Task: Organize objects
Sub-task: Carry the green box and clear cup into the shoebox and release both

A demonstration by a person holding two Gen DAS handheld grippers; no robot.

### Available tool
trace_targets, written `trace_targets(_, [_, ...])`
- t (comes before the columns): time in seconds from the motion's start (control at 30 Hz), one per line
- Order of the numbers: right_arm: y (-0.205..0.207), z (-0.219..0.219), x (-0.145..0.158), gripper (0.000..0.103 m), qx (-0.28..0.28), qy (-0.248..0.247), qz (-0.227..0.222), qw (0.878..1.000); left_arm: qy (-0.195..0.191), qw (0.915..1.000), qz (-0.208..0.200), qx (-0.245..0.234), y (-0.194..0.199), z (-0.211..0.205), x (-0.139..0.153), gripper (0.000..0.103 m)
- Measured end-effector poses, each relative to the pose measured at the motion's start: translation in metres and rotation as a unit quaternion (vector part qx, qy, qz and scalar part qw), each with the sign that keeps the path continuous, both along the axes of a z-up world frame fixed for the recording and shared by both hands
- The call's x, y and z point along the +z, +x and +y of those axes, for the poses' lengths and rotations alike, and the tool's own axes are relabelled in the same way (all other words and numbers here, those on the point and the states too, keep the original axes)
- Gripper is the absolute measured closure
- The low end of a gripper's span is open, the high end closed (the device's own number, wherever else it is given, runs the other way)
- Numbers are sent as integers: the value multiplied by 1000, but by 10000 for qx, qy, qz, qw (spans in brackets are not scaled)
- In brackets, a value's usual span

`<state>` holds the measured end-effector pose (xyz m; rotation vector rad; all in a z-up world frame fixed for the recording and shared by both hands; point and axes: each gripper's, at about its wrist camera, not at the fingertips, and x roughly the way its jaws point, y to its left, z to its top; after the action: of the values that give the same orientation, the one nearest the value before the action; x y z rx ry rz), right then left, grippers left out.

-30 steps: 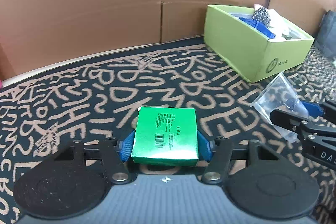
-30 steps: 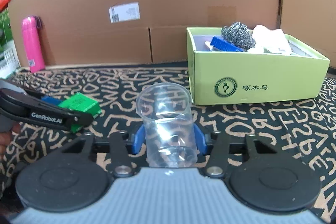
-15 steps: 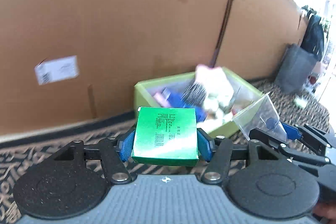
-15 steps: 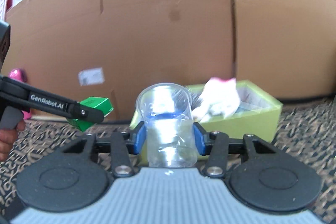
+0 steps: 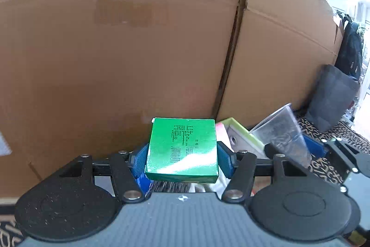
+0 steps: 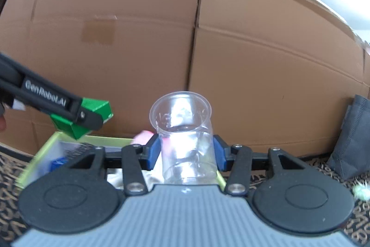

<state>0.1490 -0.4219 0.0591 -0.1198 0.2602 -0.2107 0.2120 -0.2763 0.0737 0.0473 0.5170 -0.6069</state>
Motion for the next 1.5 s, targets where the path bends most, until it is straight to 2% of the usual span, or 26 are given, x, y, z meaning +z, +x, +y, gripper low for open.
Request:
trace_targets(0.1, [20,-11,-9,55,-18,-146,136,9998,-78,10000,-10,-24,6,-12,-4,39])
trace_targets(0.2, [37,-21,-16,54,30,-20,146,9999,-113,9999,34,0,12,-21,-11,39])
trace_targets(0.23, [41,-24,-18,53,93,32,134,9999,-156,9999,18,19,13,-21,-14,35])
trace_targets(0.27, [46,-27,-21,45,204,78,149,9997,-184,9998,9,40,14,-21,-17,21])
trace_targets(0.3, [50,-28,-25,36,286,114,239,9992,-166,9998,25,86,14,-21,-20,15])
trace_targets(0.33, [52,-28,-28,19,320,131,354,9988,-143,9998,32,160,13,-19,-22,11])
trace_targets(0.37, [51,-27,-32,9,330,112,383,9987,-120,9996,24,239,11,-16,-25,10])
trace_targets(0.47, [38,-23,-41,1,249,141,258,9993,-161,9994,52,297,4,-6,-30,10])
trace_targets(0.67, [15,-14,-45,0,178,268,130,9994,-333,9987,-218,314,-33,20,-33,9])
trace_targets(0.77, [3,-11,-38,0,128,360,73,9992,-319,9985,-298,323,-47,33,-29,9])
trace_targets(0.9, [-26,-4,-25,0,119,560,-4,9984,-279,9978,-270,530,-84,58,-26,8])
trace_targets(1.07, [-65,10,-12,0,133,976,228,9949,92,9966,-254,778,-117,71,-28,5])
trace_targets(1.2, [-92,30,-8,0,125,952,486,9942,317,9954,-343,841,-145,77,-34,5])
trace_targets(1.37, [-123,46,-11,0,33,922,679,9934,274,9958,-44,877,-163,82,-48,5])
trace_targets(1.5, [-137,52,-18,0,-61,913,847,9922,391,9950,45,919,-173,83,-56,5])
